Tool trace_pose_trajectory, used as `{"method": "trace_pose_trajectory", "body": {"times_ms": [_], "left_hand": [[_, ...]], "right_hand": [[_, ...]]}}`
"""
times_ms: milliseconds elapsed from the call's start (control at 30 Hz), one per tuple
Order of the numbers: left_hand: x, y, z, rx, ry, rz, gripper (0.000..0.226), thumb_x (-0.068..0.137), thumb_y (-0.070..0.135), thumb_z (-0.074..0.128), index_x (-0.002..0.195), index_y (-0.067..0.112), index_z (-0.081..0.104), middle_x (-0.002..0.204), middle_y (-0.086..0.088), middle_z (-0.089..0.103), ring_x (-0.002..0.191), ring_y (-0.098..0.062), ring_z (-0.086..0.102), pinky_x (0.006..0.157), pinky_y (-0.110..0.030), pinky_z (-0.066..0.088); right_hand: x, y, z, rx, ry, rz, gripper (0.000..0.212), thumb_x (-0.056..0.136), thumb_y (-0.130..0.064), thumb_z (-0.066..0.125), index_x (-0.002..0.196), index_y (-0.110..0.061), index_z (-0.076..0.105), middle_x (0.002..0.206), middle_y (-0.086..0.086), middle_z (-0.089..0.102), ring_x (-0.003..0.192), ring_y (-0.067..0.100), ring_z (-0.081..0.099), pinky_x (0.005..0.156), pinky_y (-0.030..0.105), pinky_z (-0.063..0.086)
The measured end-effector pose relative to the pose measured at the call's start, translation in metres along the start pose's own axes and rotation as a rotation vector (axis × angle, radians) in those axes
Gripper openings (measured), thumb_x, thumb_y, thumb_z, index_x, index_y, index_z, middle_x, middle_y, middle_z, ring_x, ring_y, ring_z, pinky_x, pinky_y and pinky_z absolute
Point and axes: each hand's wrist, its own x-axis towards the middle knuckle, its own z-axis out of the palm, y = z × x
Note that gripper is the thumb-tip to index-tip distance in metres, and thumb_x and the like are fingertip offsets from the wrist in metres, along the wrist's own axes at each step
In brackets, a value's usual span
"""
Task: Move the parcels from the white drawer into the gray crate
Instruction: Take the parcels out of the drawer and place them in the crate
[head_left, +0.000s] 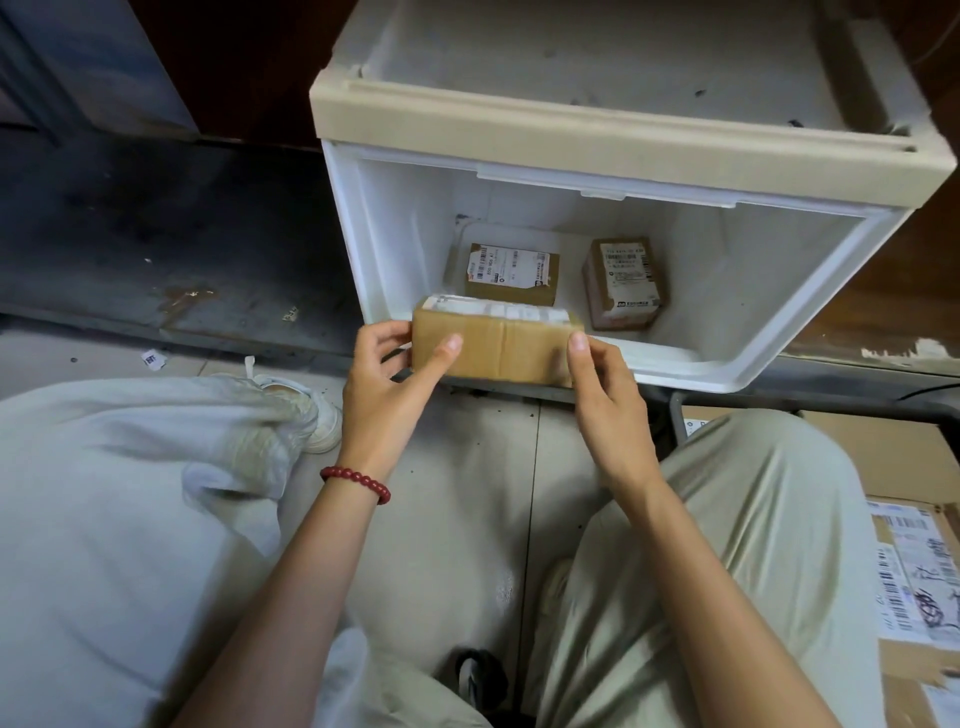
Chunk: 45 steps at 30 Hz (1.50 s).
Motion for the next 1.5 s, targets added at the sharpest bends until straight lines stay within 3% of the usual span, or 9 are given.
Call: {"method": "trace_pose_trajectory", "body": {"times_ms": [167,400,500,633,867,1100,1267,1400,1500], "left_hand": [[0.0,-0.003,0.003,0.022,-0.031,-0.016,0.076,0.063,0.05,0.083,0.126,0.027,0.047,0.118,0.008,0.056,0.11,-0.004,0.058,0.092,-0.022,0.048],[-0.017,0.002,0.018,0.244,-0.027,0.25,0.079,0.068,0.046,0.077,0.138,0.028,0.044,0.132,0.012,0.046,0.117,-0.003,0.052,0.097,-0.035,0.05],[-0.027,0.021,0.033,0.206,-0.006,0.325,0.08,0.071,0.04,0.08,0.14,0.03,0.041,0.129,0.015,0.043,0.119,0.001,0.049,0.098,-0.031,0.049],[-0.037,0.052,0.057,0.153,-0.049,0.402,0.086,0.067,0.056,0.076,0.14,0.03,0.04,0.131,0.011,0.045,0.118,0.006,0.047,0.098,-0.028,0.048],[-0.06,0.097,0.138,0.147,-0.436,0.505,0.084,0.07,0.041,0.081,0.139,0.036,0.033,0.137,0.01,0.049,0.124,-0.007,0.049,0.098,-0.039,0.049],[-0.104,0.103,0.224,0.215,-0.913,0.54,0.078,0.071,0.032,0.083,0.137,0.032,0.04,0.135,0.01,0.053,0.121,-0.004,0.051,0.098,-0.033,0.05],[-0.135,0.077,0.251,0.296,-1.146,0.523,0.069,0.075,0.035,0.078,0.134,0.037,0.042,0.129,0.017,0.056,0.116,-0.002,0.054,0.097,-0.036,0.05],[-0.136,0.063,0.249,0.434,-1.15,0.533,0.061,0.079,0.043,0.072,0.134,0.036,0.045,0.125,0.014,0.059,0.112,-0.003,0.055,0.095,-0.027,0.048],[-0.129,0.055,0.24,0.543,-1.139,0.497,0.056,0.08,0.049,0.069,0.13,0.033,0.05,0.121,0.013,0.062,0.107,-0.005,0.057,0.091,-0.031,0.052]], "right_hand": [[-0.003,-0.002,0.0,0.068,-0.031,0.028,0.032,0.094,-0.046,0.054,0.107,-0.017,0.052,0.094,-0.02,0.061,0.075,-0.024,0.054,0.065,-0.001,0.038],[-0.008,-0.006,0.003,0.094,-0.013,-0.171,0.053,0.095,-0.028,0.058,0.144,-0.032,0.036,0.128,-0.015,0.059,0.113,-0.007,0.055,0.093,0.007,0.04],[-0.013,-0.021,-0.004,0.143,0.094,-0.263,0.063,0.093,-0.032,0.06,0.148,-0.028,0.031,0.138,-0.007,0.053,0.125,0.004,0.05,0.108,0.028,0.041],[-0.018,-0.049,-0.045,0.216,0.183,-0.329,0.066,0.088,-0.028,0.068,0.145,-0.026,0.035,0.133,-0.006,0.056,0.12,0.005,0.055,0.1,0.027,0.048],[-0.041,-0.048,-0.149,0.266,0.46,-0.269,0.066,0.076,-0.015,0.079,0.132,-0.02,0.045,0.122,-0.007,0.062,0.113,0.007,0.06,0.091,0.028,0.052],[-0.109,-0.005,-0.247,0.231,0.726,-0.07,0.072,0.058,-0.042,0.089,0.117,-0.029,0.049,0.125,-0.005,0.061,0.117,0.015,0.06,0.096,0.048,0.05],[-0.161,0.034,-0.253,0.261,0.804,0.125,0.084,0.063,-0.033,0.083,0.134,-0.029,0.038,0.126,-0.004,0.057,0.111,0.015,0.062,0.084,0.032,0.056],[-0.181,0.05,-0.229,0.31,0.808,0.2,0.085,0.068,-0.031,0.08,0.141,-0.033,0.035,0.124,-0.018,0.052,0.104,0.003,0.062,0.067,0.015,0.053],[-0.185,0.055,-0.205,0.383,0.782,0.247,0.082,0.066,-0.034,0.079,0.138,-0.034,0.039,0.128,-0.016,0.053,0.101,0.001,0.064,0.069,0.016,0.055]]}}
